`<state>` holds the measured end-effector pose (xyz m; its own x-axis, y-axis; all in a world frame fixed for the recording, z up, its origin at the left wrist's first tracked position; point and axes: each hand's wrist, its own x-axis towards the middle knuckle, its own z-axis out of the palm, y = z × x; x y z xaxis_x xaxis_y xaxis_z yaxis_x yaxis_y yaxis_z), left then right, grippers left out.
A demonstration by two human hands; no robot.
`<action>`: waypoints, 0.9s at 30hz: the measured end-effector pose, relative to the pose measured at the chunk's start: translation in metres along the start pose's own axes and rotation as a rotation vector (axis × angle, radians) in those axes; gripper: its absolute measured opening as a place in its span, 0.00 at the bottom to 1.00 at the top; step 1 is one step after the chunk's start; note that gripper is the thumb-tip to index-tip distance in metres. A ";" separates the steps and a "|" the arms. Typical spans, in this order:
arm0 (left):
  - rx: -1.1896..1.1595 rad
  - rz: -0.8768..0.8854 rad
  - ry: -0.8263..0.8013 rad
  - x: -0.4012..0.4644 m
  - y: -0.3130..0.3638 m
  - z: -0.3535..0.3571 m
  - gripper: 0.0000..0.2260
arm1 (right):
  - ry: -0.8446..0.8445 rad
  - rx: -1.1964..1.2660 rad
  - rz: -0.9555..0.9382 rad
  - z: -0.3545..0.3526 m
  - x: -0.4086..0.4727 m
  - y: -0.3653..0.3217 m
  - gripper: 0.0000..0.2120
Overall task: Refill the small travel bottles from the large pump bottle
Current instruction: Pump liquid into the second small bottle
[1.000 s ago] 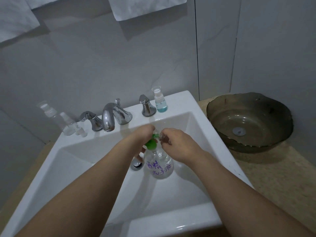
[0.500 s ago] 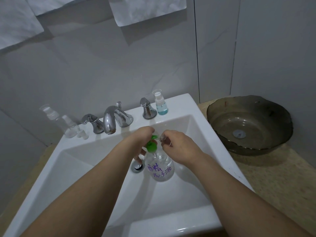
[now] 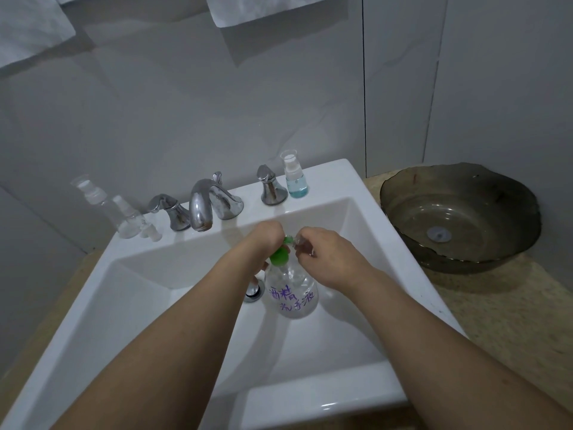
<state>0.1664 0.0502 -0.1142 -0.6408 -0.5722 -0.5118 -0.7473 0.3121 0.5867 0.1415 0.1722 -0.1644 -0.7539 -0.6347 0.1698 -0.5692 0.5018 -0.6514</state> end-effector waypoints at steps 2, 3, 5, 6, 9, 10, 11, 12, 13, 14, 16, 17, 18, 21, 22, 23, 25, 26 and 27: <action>-0.043 -0.024 -0.009 0.002 -0.001 0.000 0.13 | 0.001 0.011 0.004 0.000 0.000 0.000 0.07; -0.058 -0.032 -0.018 0.003 -0.001 0.000 0.14 | 0.001 0.017 0.003 0.001 0.000 0.001 0.07; -0.045 -0.037 -0.035 0.005 -0.002 -0.002 0.17 | 0.004 0.020 -0.001 0.000 0.000 0.001 0.06; -0.035 -0.046 -0.044 0.006 -0.003 -0.003 0.18 | 0.004 0.023 -0.001 0.000 0.000 0.001 0.06; -0.055 -0.072 -0.091 0.009 -0.003 -0.009 0.22 | 0.011 0.043 -0.004 0.000 0.001 0.001 0.06; -0.057 -0.079 -0.105 0.009 -0.003 -0.011 0.23 | 0.018 0.048 -0.007 0.000 0.001 0.001 0.06; -0.053 -0.081 -0.112 0.010 -0.003 -0.012 0.24 | 0.024 0.052 -0.007 0.001 0.001 0.001 0.06; -0.048 -0.078 -0.114 0.010 -0.003 -0.013 0.25 | 0.027 0.057 -0.005 0.001 0.001 0.002 0.06; -0.051 -0.073 -0.111 0.010 -0.003 -0.014 0.26 | 0.027 0.060 -0.001 0.001 0.001 0.002 0.06; -0.060 -0.067 -0.107 0.012 -0.004 -0.015 0.26 | 0.026 0.064 0.003 0.001 0.001 0.002 0.06; -0.103 -0.051 -0.112 0.014 -0.007 -0.016 0.27 | 0.022 0.071 0.013 0.002 0.001 0.003 0.06; -0.135 -0.044 -0.117 0.013 -0.009 -0.016 0.26 | 0.020 0.077 0.021 0.002 0.001 0.003 0.06; -0.172 -0.039 -0.119 0.013 -0.011 -0.016 0.26 | 0.017 0.088 0.033 0.002 0.001 0.003 0.06; -0.294 -0.021 -0.111 0.011 -0.021 -0.016 0.26 | 0.015 0.140 0.075 0.005 0.000 0.006 0.04; -0.324 -0.017 -0.105 0.010 -0.024 -0.015 0.26 | 0.019 0.161 0.091 0.006 0.000 0.006 0.04; -0.347 -0.010 -0.100 0.009 -0.027 -0.014 0.26 | 0.030 0.181 0.109 0.006 -0.001 0.007 0.04; -0.379 0.004 -0.086 0.003 -0.033 -0.013 0.26 | 0.056 0.218 0.157 0.006 -0.004 0.008 0.04; -0.385 0.008 -0.078 -0.001 -0.034 -0.013 0.25 | 0.066 0.229 0.177 0.006 -0.006 0.008 0.04; -0.382 0.016 -0.077 -0.005 -0.036 -0.014 0.25 | 0.073 0.237 0.189 0.004 -0.009 0.006 0.04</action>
<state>0.1987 0.0312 -0.1241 -0.6737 -0.5065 -0.5381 -0.6275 0.0074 0.7786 0.1459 0.1788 -0.1731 -0.8656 -0.4950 0.0757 -0.3301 0.4504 -0.8296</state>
